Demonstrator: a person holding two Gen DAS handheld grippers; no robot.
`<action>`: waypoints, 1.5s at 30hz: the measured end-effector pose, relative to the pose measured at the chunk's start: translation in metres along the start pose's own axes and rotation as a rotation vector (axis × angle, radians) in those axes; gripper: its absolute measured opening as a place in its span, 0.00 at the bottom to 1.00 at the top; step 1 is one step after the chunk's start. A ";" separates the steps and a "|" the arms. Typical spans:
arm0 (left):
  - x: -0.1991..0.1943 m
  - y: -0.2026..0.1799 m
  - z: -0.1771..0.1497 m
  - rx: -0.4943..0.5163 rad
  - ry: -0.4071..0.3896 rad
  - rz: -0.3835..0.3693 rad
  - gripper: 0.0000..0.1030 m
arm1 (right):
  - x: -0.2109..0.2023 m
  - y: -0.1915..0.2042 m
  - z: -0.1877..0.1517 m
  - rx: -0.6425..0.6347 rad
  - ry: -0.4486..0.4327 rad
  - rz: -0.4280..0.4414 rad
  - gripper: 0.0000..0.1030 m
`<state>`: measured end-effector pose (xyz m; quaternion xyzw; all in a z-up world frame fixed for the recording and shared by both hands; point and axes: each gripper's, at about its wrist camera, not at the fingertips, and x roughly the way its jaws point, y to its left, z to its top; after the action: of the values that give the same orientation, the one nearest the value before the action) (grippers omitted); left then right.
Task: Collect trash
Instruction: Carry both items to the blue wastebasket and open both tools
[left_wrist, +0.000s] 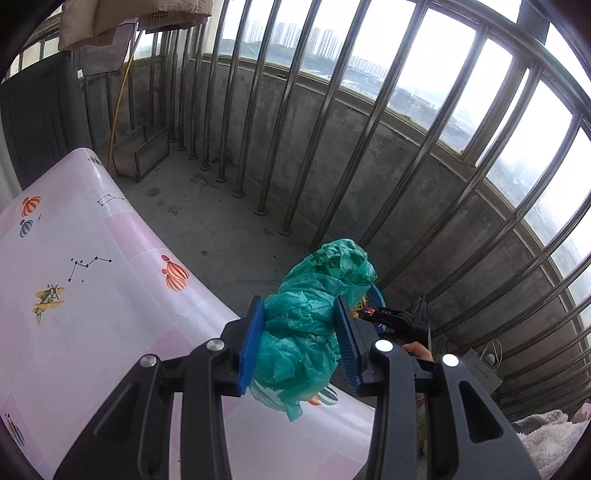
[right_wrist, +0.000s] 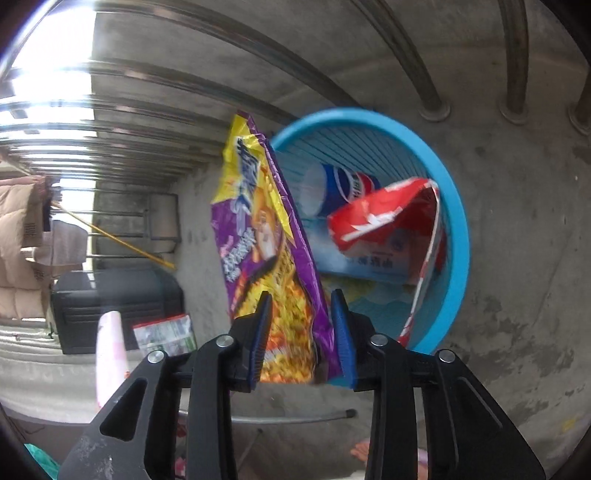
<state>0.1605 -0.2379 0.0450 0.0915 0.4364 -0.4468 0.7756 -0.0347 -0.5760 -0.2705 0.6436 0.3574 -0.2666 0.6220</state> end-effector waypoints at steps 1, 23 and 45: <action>0.012 -0.005 0.006 0.009 0.020 -0.003 0.36 | 0.004 -0.008 0.000 0.029 0.015 0.002 0.34; 0.257 -0.084 0.041 -0.063 0.379 -0.007 0.82 | -0.089 -0.048 -0.014 0.015 -0.165 0.051 0.45; -0.070 0.077 -0.023 -0.169 -0.141 0.142 0.82 | 0.033 0.133 -0.026 -0.753 -0.127 -0.193 0.25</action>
<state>0.1911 -0.1379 0.0656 0.0250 0.4093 -0.3578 0.8390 0.0878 -0.5418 -0.2129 0.3163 0.4498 -0.2133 0.8075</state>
